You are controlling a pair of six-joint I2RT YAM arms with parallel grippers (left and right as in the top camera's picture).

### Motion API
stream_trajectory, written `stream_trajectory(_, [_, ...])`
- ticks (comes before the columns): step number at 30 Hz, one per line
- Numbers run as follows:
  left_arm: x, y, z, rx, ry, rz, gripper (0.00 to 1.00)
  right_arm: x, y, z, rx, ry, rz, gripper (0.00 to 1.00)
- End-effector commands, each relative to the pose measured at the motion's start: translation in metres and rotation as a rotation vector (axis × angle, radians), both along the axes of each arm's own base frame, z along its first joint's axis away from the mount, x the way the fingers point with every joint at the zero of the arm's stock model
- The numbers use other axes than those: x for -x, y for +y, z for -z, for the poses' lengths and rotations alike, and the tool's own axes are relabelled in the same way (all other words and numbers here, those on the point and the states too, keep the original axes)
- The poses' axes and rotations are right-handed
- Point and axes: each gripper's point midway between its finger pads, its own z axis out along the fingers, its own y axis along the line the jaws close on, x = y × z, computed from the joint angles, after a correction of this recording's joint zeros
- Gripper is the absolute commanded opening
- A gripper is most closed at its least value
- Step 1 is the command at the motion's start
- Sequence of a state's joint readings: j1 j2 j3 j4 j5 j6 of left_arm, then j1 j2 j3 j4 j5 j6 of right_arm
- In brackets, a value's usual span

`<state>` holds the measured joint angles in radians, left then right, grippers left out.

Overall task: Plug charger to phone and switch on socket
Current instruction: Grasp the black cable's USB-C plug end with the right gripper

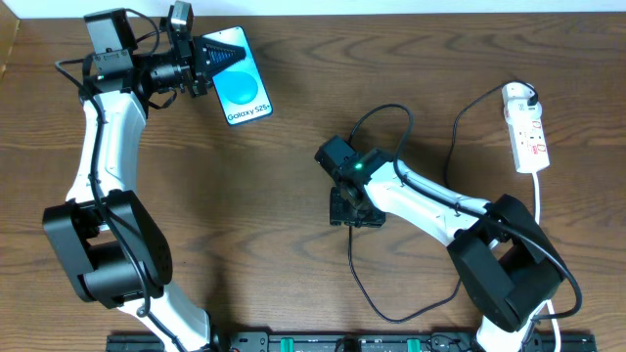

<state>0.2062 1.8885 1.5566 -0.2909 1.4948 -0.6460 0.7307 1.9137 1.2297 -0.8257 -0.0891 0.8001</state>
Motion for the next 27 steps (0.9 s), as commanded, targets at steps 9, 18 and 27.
stream_trajectory(9, [0.009,-0.001,-0.016,0.016,-0.049,0.031,0.07,0.001,0.001,0.017,0.021,0.023,0.011,0.54])
stream_trajectory(18, [0.009,-0.001,-0.016,0.016,-0.049,0.031,0.07,0.002,0.0,0.023,0.028,0.033,0.011,0.27])
stream_trajectory(27, [0.009,-0.001,-0.016,0.016,-0.049,0.03,0.07,0.013,0.015,0.018,-0.101,0.132,-0.019,0.01])
